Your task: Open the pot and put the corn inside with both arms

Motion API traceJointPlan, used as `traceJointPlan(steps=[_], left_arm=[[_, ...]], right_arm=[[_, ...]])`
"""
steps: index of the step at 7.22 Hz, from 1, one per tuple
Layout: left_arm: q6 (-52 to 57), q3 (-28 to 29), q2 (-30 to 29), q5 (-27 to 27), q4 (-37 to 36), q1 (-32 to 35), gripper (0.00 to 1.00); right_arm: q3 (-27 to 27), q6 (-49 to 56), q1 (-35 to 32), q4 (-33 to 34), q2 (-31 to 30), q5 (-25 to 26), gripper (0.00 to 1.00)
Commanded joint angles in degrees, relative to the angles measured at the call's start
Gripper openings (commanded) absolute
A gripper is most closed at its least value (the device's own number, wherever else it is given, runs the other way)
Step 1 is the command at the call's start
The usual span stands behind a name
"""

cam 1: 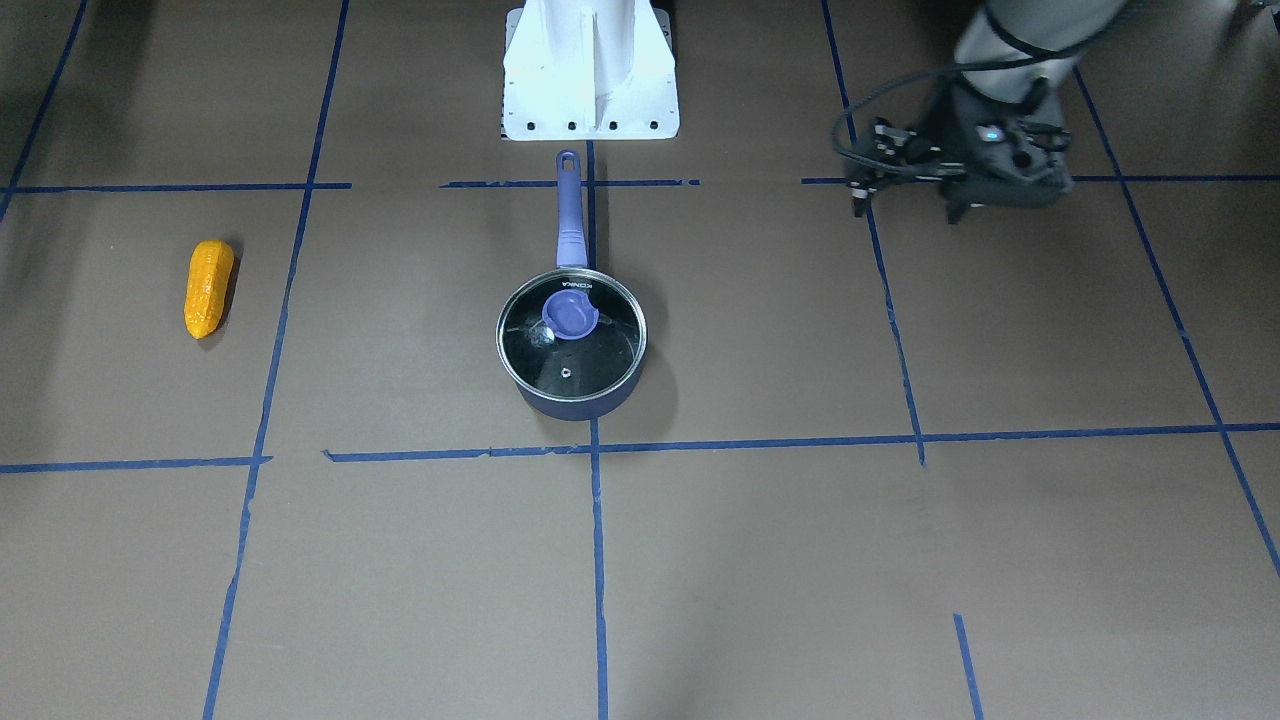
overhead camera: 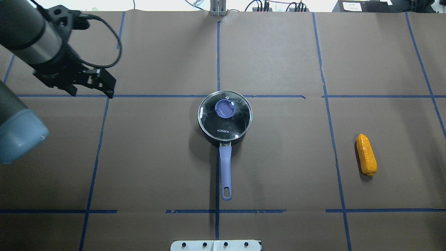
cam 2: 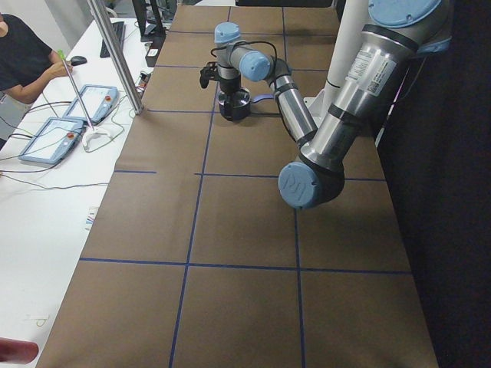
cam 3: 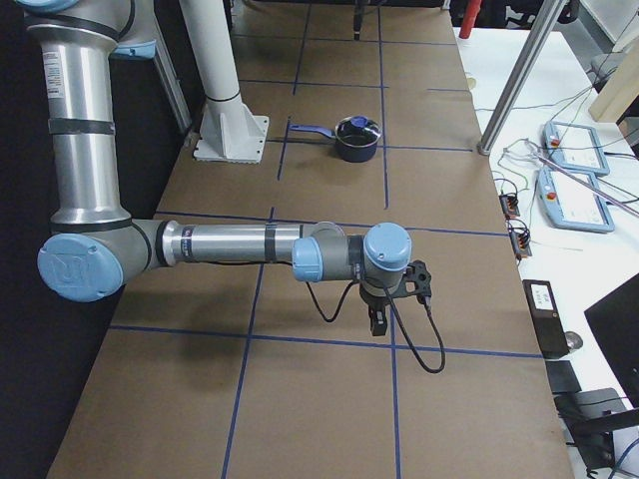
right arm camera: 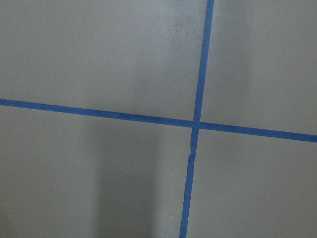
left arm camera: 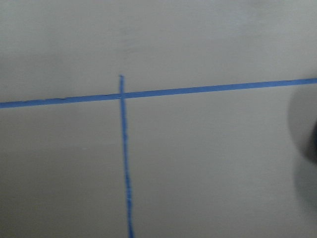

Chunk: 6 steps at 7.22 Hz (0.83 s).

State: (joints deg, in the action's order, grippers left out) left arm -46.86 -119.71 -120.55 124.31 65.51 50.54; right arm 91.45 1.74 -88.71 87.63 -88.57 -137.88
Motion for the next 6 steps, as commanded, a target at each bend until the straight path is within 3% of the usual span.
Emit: traceJointPlan(steps=[1, 4, 6], left_arm=[[-7.3, 4.1, -8.9, -5.0, -1.6, -6.7, 1.0], [-15.2, 17.4, -21.9, -8.8, 0.7, -13.3, 1.0], [-18.0, 25.2, -22.6, -10.1, 10.9, -14.2, 1.0]], right_arm=[[0.2, -0.2, 0.0, 0.0, 0.1, -0.2, 1.0], [0.2, -0.1, 0.0, 0.0, 0.1, -2.2, 1.0], [0.7, -0.1, 0.0, -0.1, 0.1, -2.2, 1.0]])
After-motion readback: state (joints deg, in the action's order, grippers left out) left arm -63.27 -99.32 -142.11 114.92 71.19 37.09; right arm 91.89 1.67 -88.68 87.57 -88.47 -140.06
